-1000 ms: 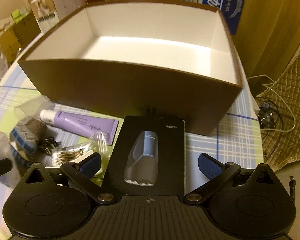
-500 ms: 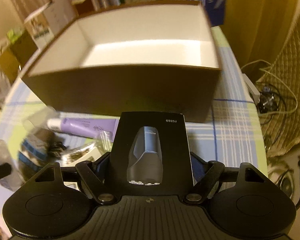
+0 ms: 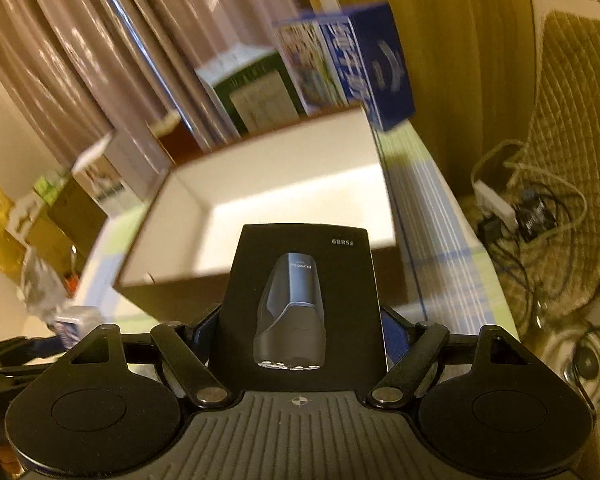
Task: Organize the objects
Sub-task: 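Lower the blue box into the brown box with the left tool while the right tool places the black box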
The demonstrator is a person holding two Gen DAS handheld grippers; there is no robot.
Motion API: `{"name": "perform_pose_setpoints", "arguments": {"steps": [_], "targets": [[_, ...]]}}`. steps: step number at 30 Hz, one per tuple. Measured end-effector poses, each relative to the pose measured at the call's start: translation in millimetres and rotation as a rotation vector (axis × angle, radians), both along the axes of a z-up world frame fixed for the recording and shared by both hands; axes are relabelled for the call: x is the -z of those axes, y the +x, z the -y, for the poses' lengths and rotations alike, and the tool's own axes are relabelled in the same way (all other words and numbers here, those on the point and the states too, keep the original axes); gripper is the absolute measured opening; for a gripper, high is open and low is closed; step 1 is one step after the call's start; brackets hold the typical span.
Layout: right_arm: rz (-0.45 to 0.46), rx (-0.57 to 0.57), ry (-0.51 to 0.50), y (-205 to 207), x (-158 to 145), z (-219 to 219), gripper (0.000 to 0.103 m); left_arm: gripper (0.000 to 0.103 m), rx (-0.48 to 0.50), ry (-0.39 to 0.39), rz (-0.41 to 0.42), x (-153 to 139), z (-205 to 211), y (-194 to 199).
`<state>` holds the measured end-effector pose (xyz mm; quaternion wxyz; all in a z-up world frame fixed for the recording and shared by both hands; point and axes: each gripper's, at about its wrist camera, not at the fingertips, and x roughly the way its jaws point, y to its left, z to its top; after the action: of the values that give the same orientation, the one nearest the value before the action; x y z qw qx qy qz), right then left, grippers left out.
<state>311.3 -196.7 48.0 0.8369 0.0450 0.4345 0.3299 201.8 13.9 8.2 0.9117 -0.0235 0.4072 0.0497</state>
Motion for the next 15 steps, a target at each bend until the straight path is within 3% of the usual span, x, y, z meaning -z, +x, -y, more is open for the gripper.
{"name": "perform_pose_setpoints", "arguments": {"steps": [8, 15], "targets": [[0.073, -0.008, 0.052, 29, -26, -36, 0.077, 0.054, 0.013, -0.027, 0.044, -21, -11, 54], [0.087, -0.021, 0.056, 67, -21, -75, 0.077, 0.054, 0.009, -0.065, 0.035, -23, -22, 114]]}}
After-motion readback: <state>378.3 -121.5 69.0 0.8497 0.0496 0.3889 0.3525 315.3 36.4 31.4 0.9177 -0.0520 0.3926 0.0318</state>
